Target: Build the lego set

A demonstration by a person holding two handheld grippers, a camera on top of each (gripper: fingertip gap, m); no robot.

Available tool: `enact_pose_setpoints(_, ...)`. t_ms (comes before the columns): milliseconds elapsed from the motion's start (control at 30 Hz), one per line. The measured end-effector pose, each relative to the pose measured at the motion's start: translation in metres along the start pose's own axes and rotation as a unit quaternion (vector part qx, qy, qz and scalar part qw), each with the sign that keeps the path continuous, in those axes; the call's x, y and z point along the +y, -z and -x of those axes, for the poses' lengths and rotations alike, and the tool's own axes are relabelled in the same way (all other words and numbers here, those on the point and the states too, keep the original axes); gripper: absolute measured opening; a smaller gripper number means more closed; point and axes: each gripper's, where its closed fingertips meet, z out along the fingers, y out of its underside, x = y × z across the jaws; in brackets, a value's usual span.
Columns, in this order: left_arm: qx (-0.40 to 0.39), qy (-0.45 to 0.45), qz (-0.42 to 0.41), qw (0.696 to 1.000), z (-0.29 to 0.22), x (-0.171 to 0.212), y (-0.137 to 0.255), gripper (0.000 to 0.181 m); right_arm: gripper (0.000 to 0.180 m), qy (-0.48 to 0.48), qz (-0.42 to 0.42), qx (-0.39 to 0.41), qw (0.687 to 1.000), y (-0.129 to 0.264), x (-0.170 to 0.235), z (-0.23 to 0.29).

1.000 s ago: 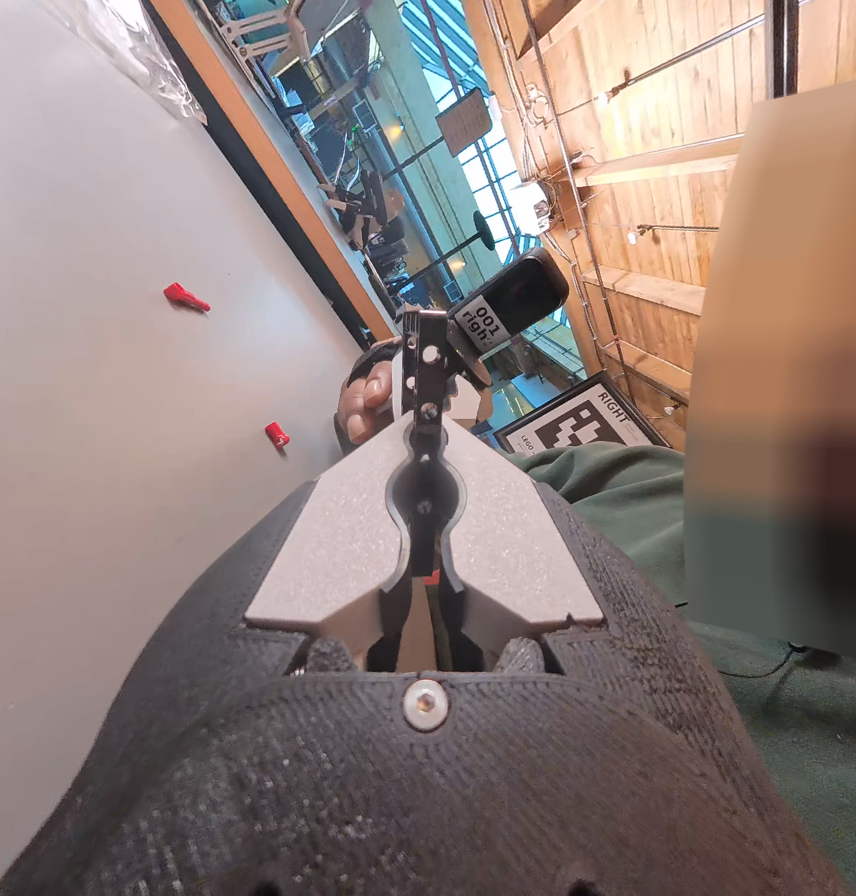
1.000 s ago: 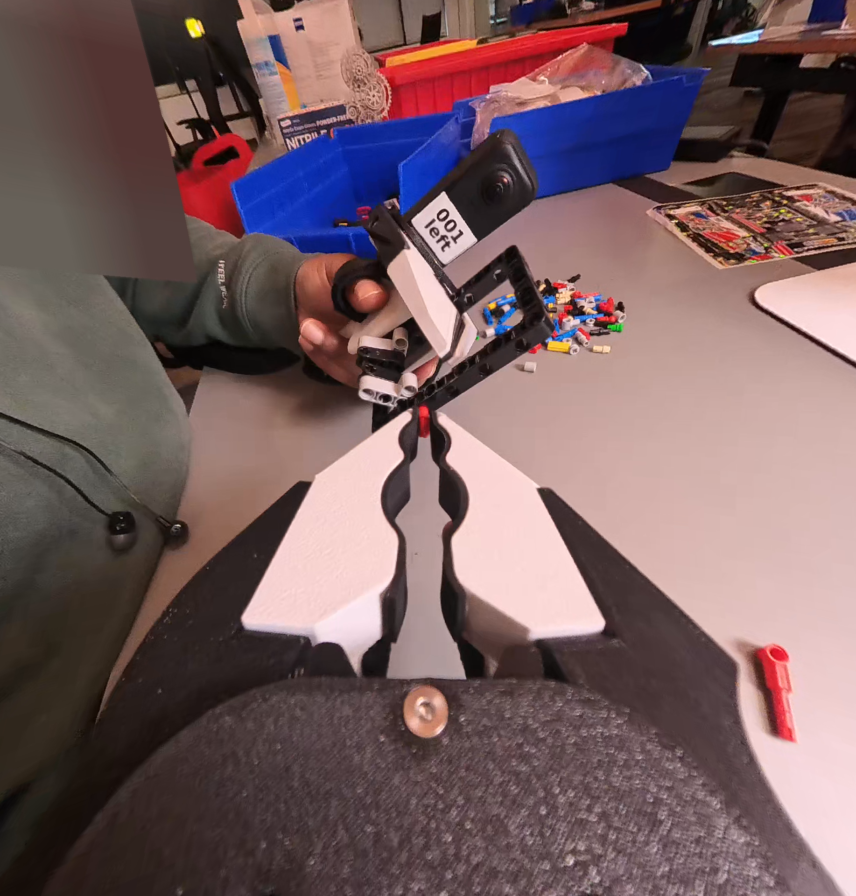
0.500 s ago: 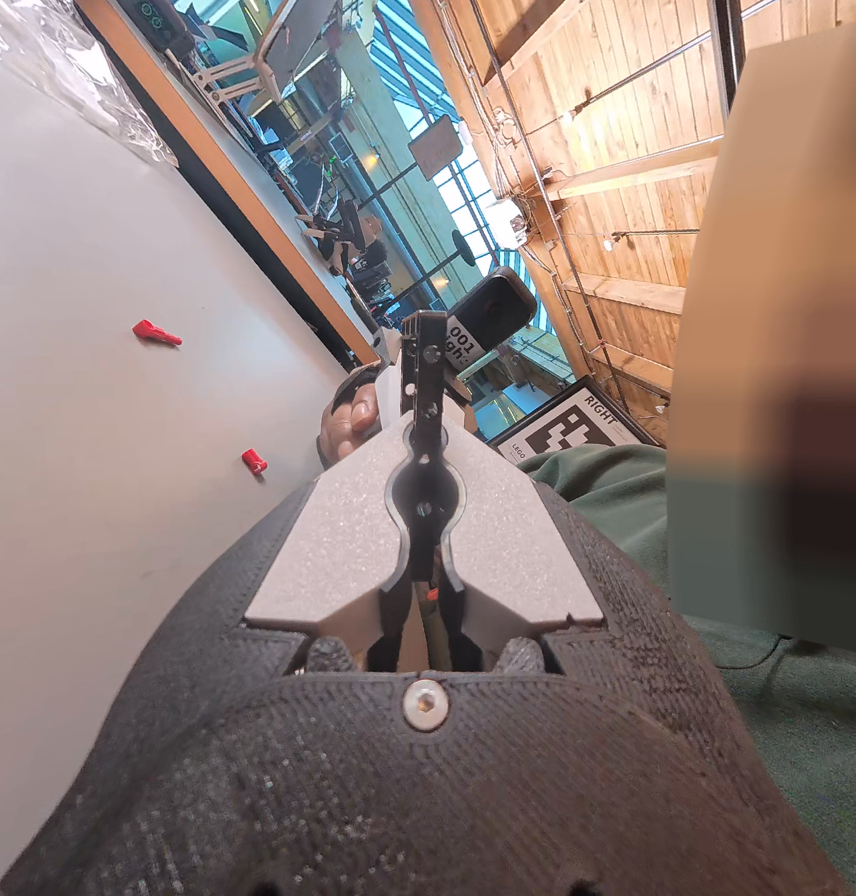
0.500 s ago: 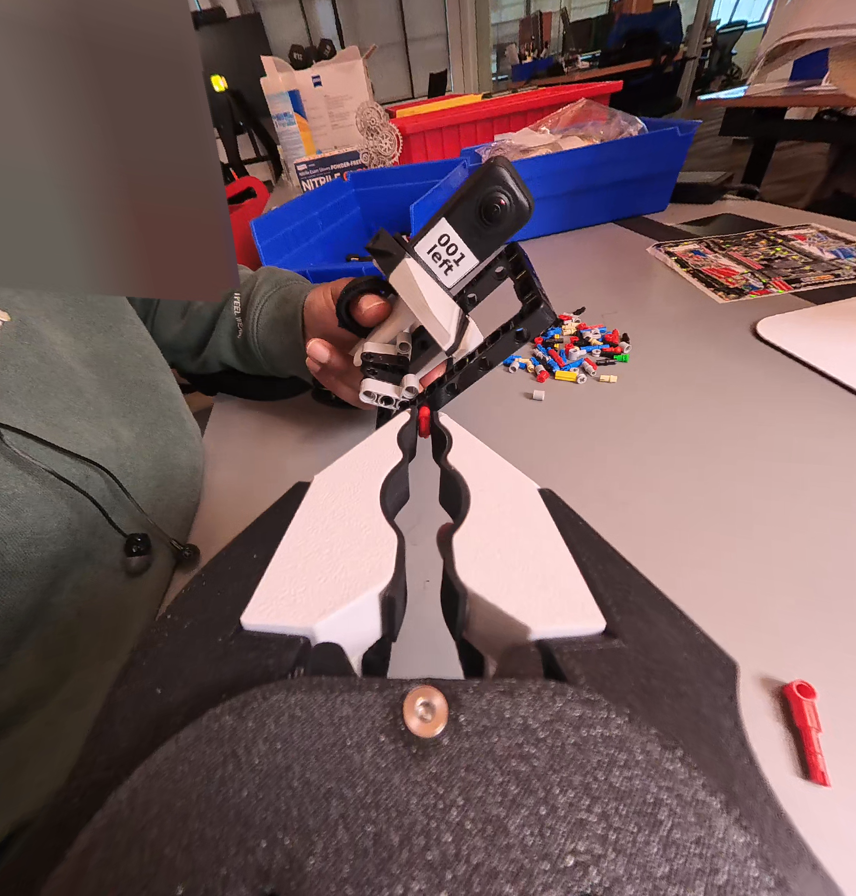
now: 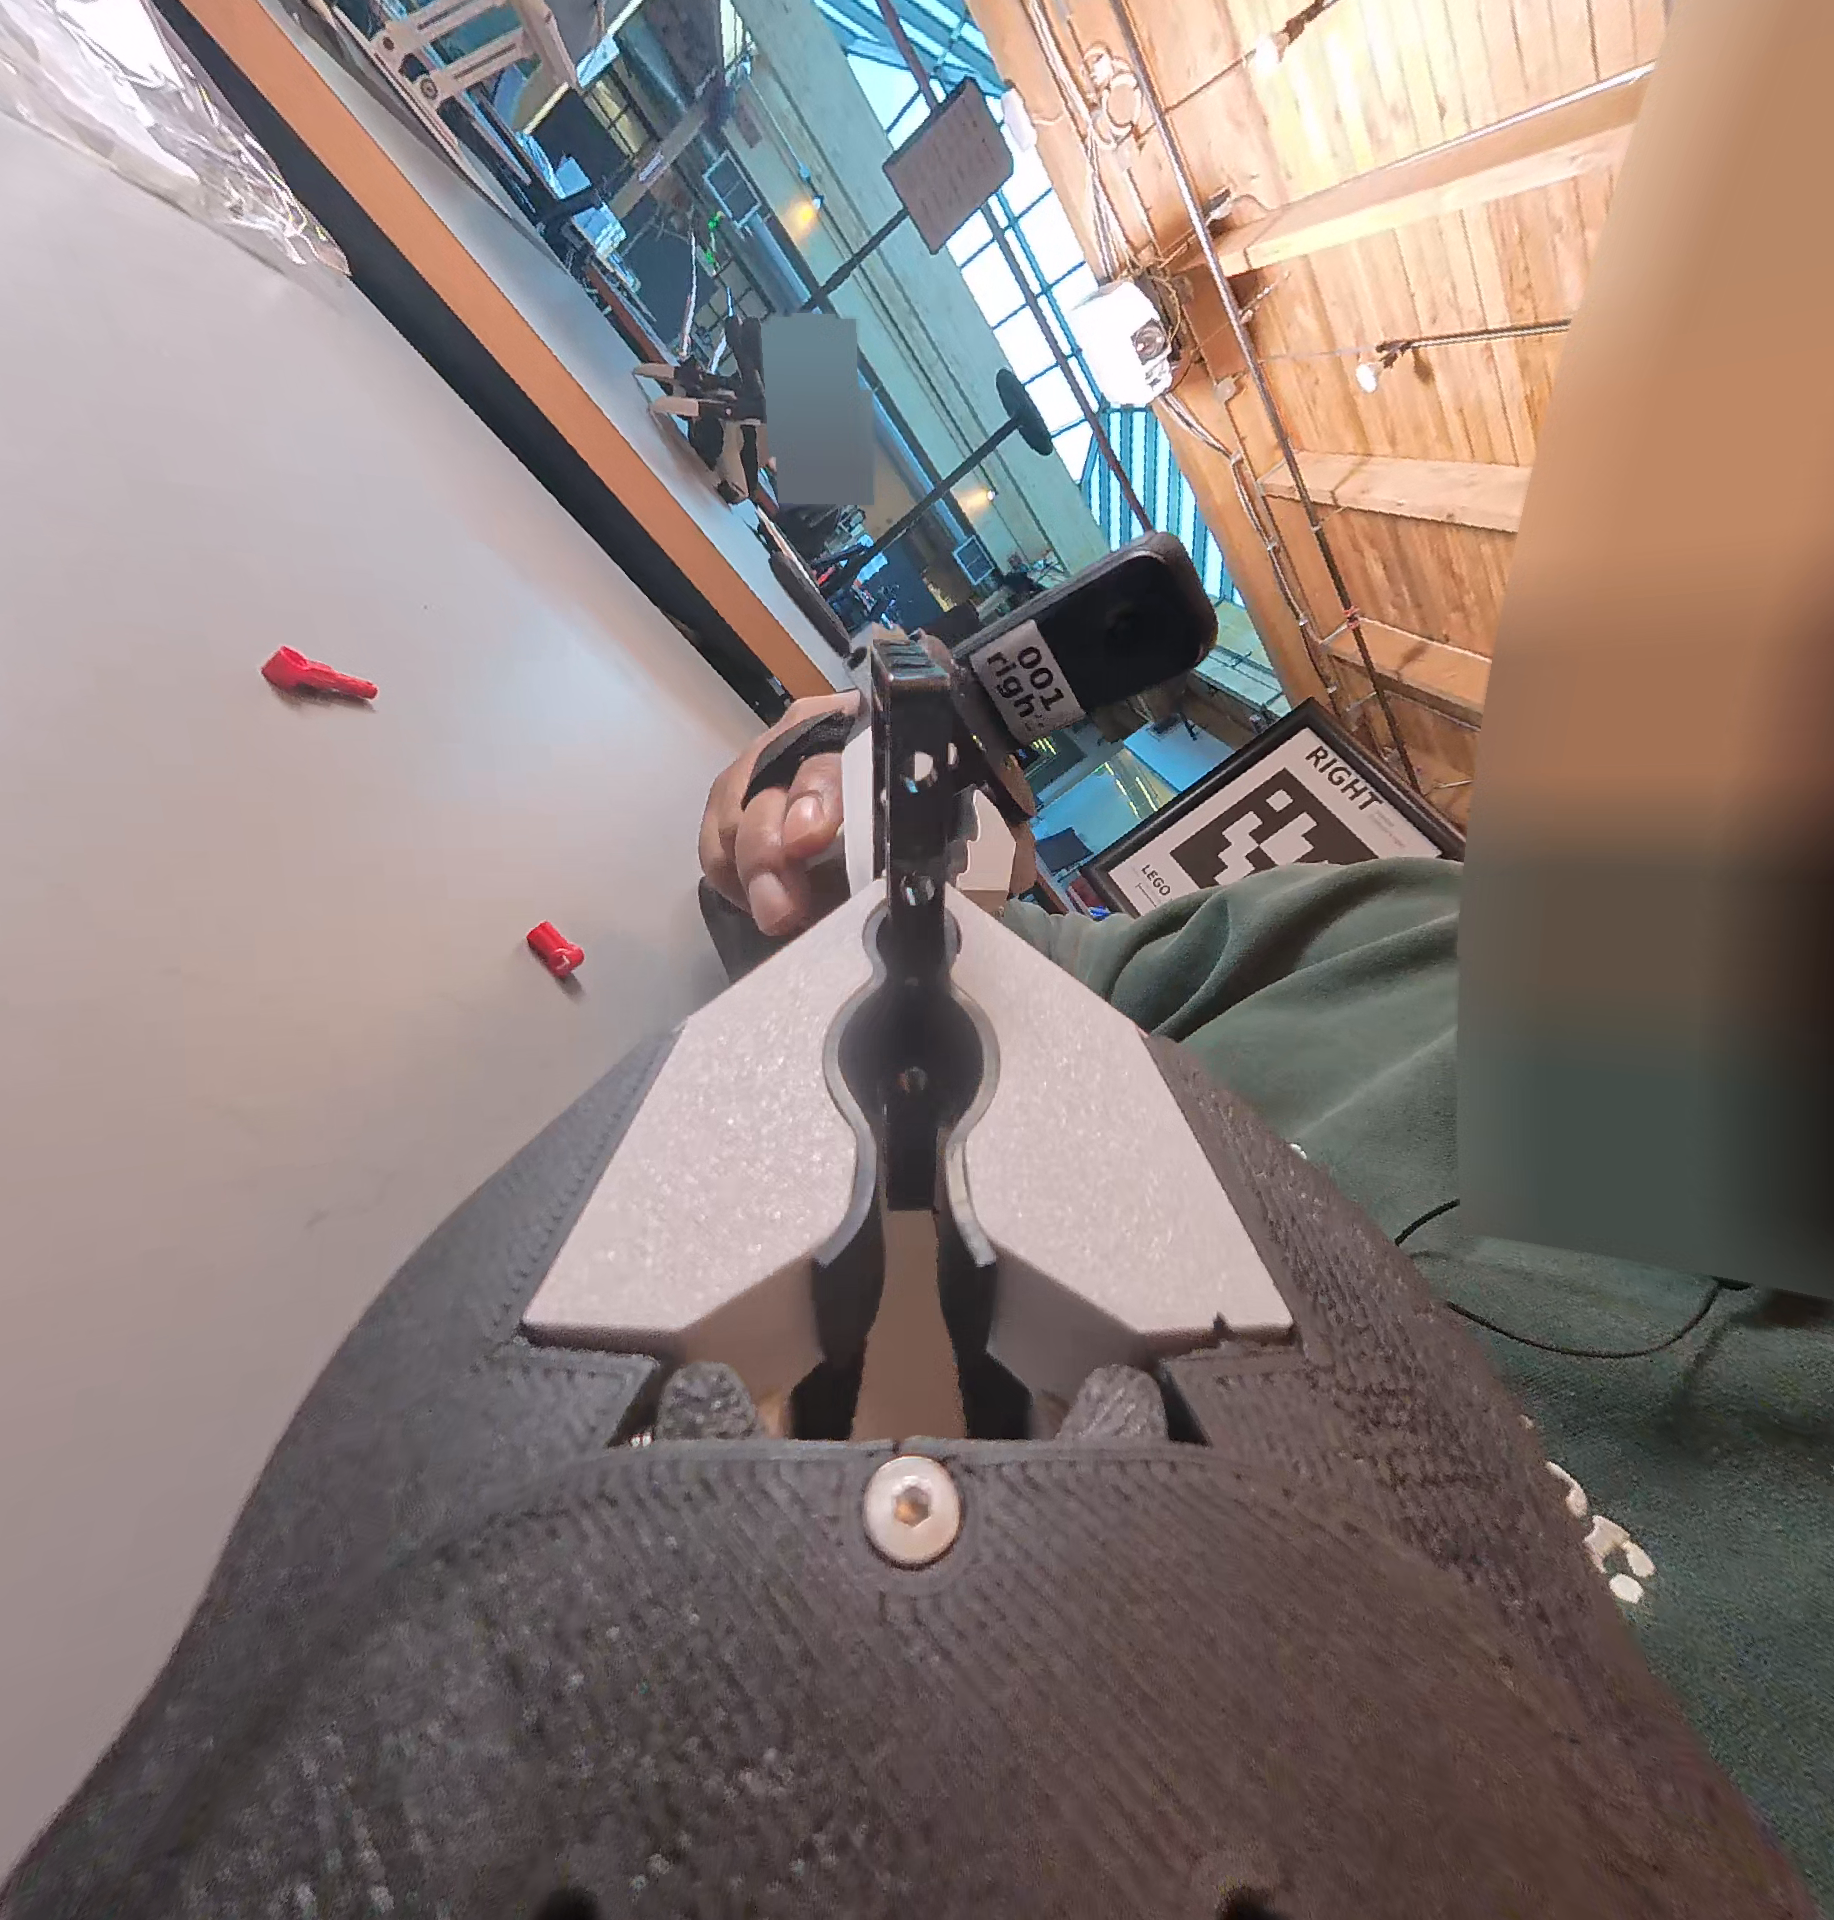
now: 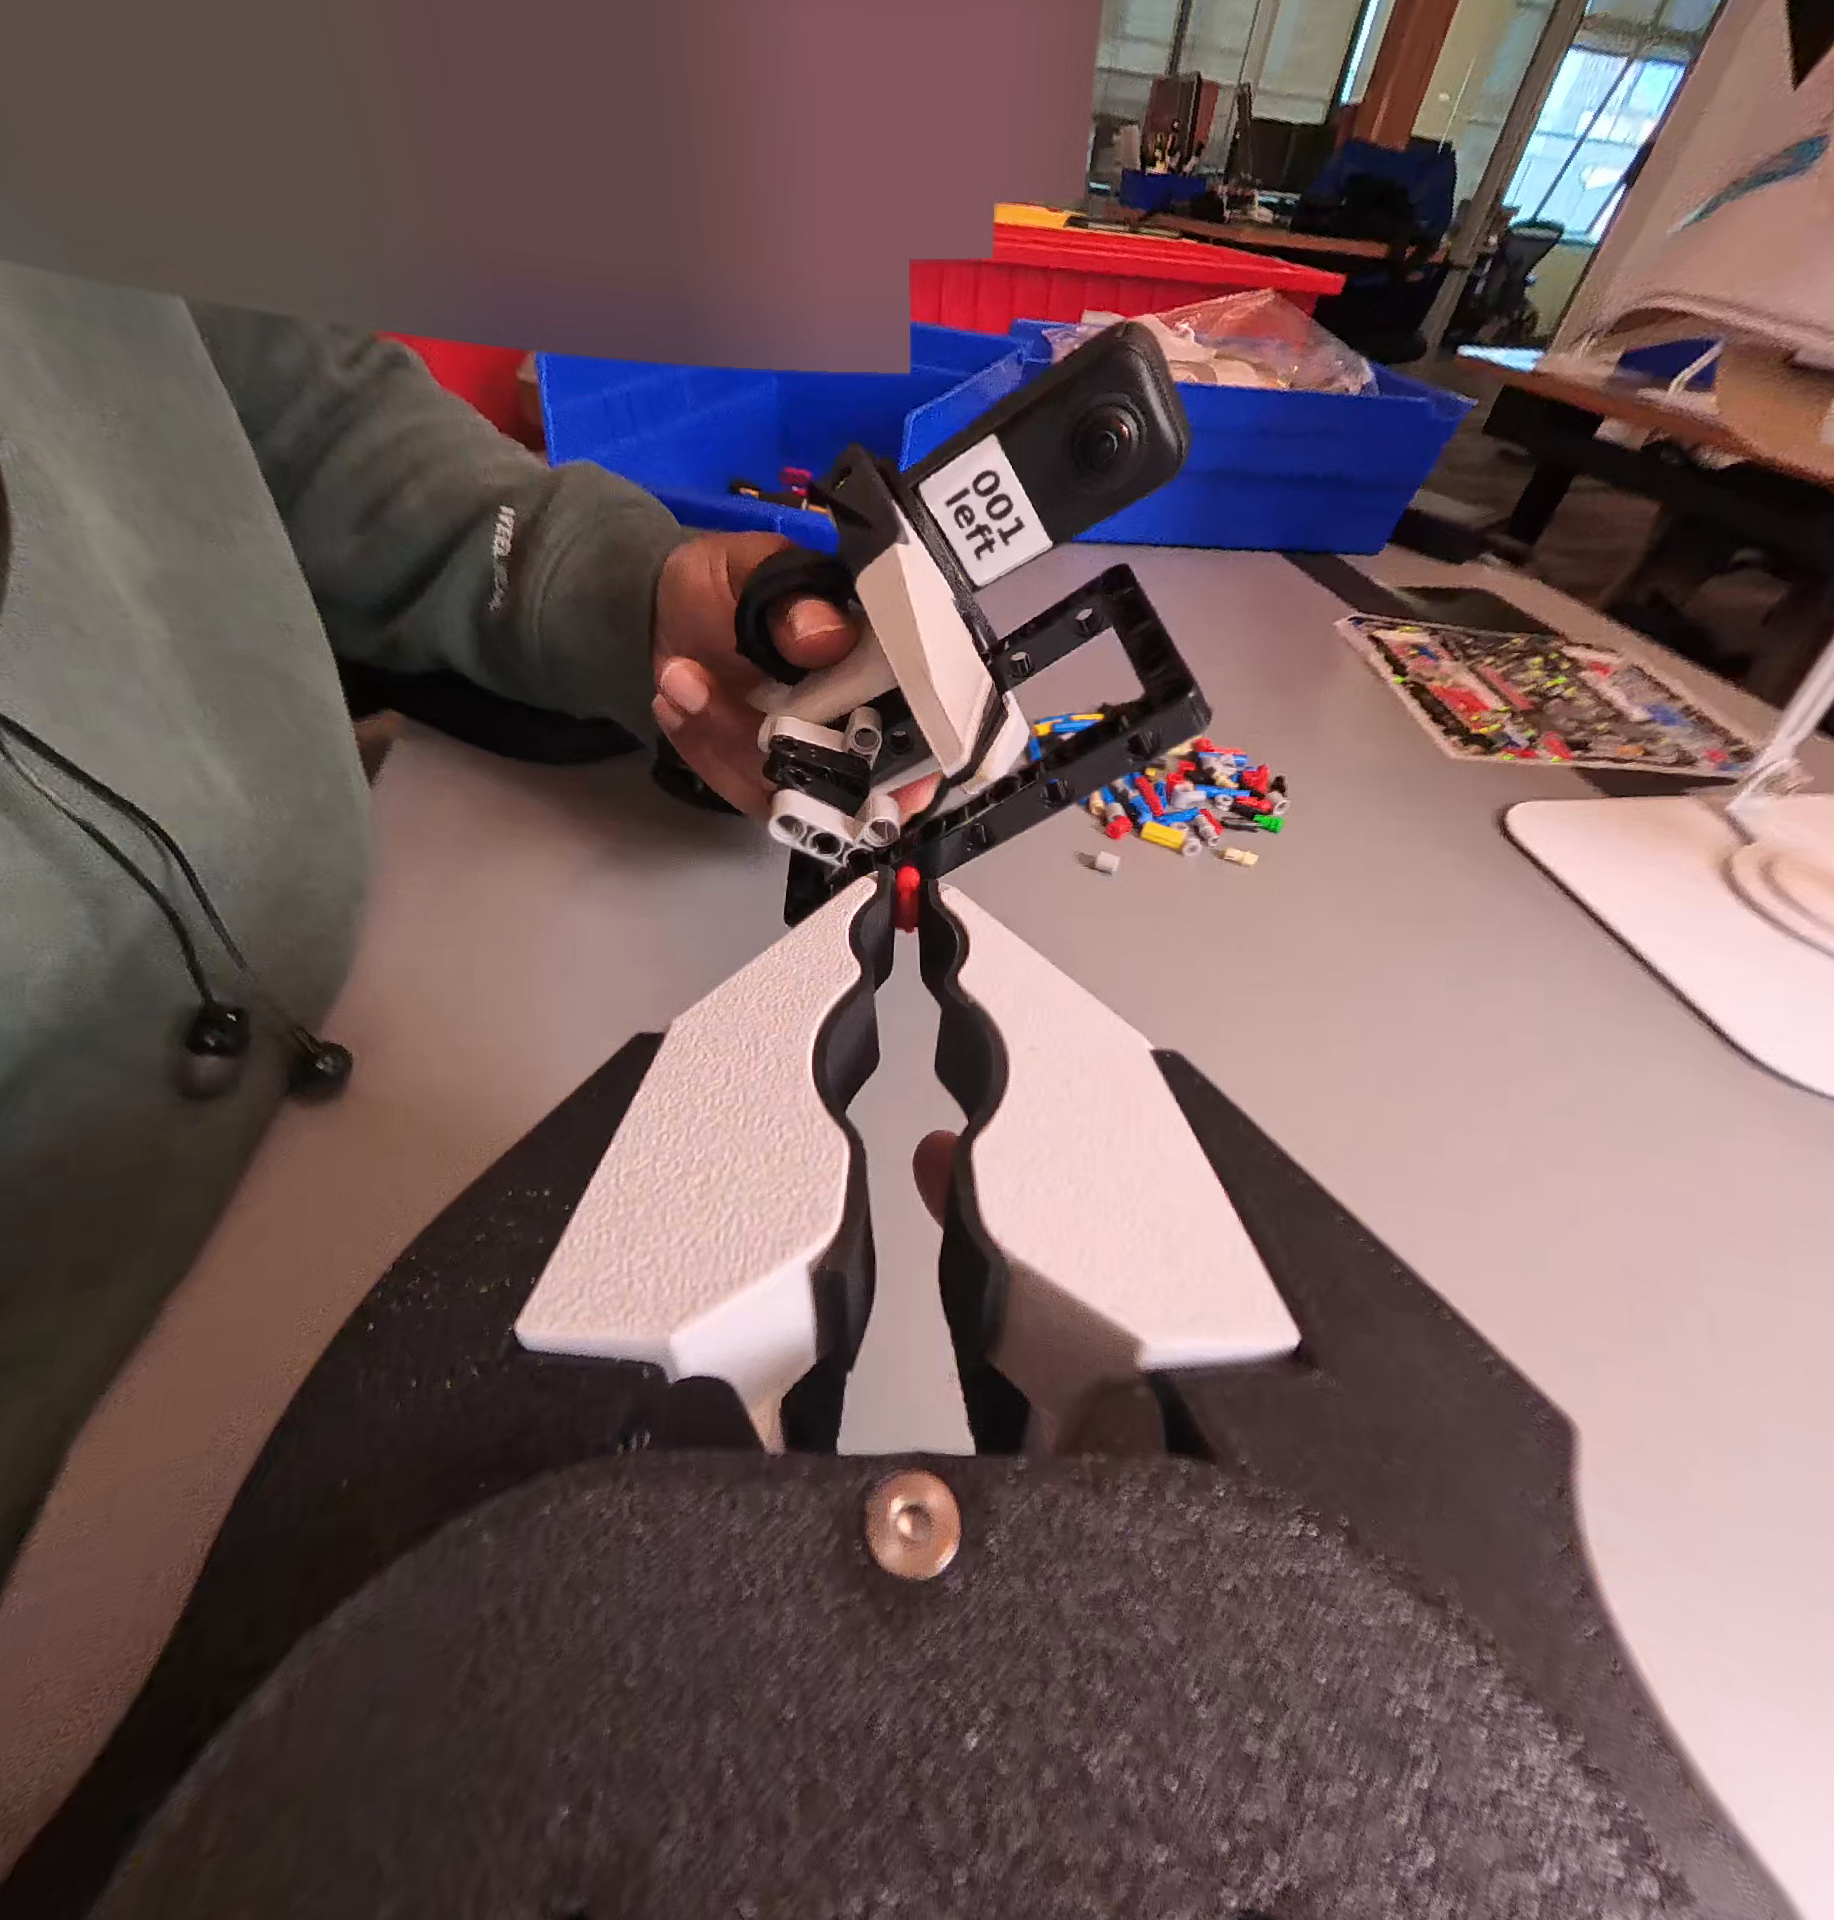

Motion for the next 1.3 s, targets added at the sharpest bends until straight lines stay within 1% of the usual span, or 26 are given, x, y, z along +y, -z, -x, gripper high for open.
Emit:
enact_pose_setpoints(67, 0.0, -0.001, 0.005, 1.0, 0.0, 0.002, -0.001, 0.0, 0.003, 0.012, 0.002, 0.004, 1.0, 0.001, 0.001, 0.001)
enact_pose_setpoints(267, -0.002, -0.021, 0.016, 1.0, -0.003, 0.003, -0.002, 0.0, 0.002, -0.14, -0.026, -0.047, 0.989, 0.004, -0.003, 0.001)
enact_pose_setpoints(333, -0.002, -0.025, 0.022, 0.999, -0.004, 0.004, -0.003, 0.0, 0.002, -0.161, -0.034, -0.061, 0.984, 0.006, -0.003, 0.001)
enact_pose_setpoints(367, -0.003, -0.028, 0.025, 0.999, -0.005, 0.005, -0.003, 0.0, 0.002, -0.149, -0.033, -0.061, 0.986, 0.006, -0.003, 0.002)
enact_pose_setpoints(433, -0.005, -0.027, 0.032, 0.999, -0.004, 0.007, -0.003, 0.0, 0.003, -0.082, -0.017, -0.042, 0.996, 0.005, 0.0, 0.005)
enact_pose_setpoints(533, -0.008, -0.024, 0.042, 0.999, -0.002, 0.011, -0.004, 0.0, 0.002, -0.006, -0.001, -0.018, 1.0, 0.007, 0.002, 0.006)
enact_pose_setpoints(600, -0.007, -0.022, 0.05, 0.998, -0.002, 0.014, -0.006, 0.0, 0.002, 0.014, 0.005, -0.017, 1.0, 0.009, 0.003, 0.007)
enact_pose_setpoints(667, -0.007, -0.022, 0.057, 0.998, -0.001, 0.017, -0.007, 0.0, 0.002, 0.002, 0.009, -0.024, 1.0, 0.011, 0.004, 0.008)
enact_pose_setpoints(800, -0.01, -0.032, 0.069, 0.997, -0.003, 0.019, -0.009, 0.0, 0.002, -0.068, 0.001, -0.054, 0.996, 0.013, 0.004, 0.009)
enact_pose_setpoints(867, -0.011, -0.039, 0.075, 0.996, -0.004, 0.021, -0.009, 0.0, 0.002, -0.086, -0.003, -0.068, 0.994, 0.014, 0.004, 0.01)
enact_pose_setpoints(1300, -0.018, -0.05, 0.098, 0.994, -0.003, 0.028, -0.01, 0.0, 0.002, -0.074, 0.008, -0.078, 0.994, 0.016, 0.01, 0.014)
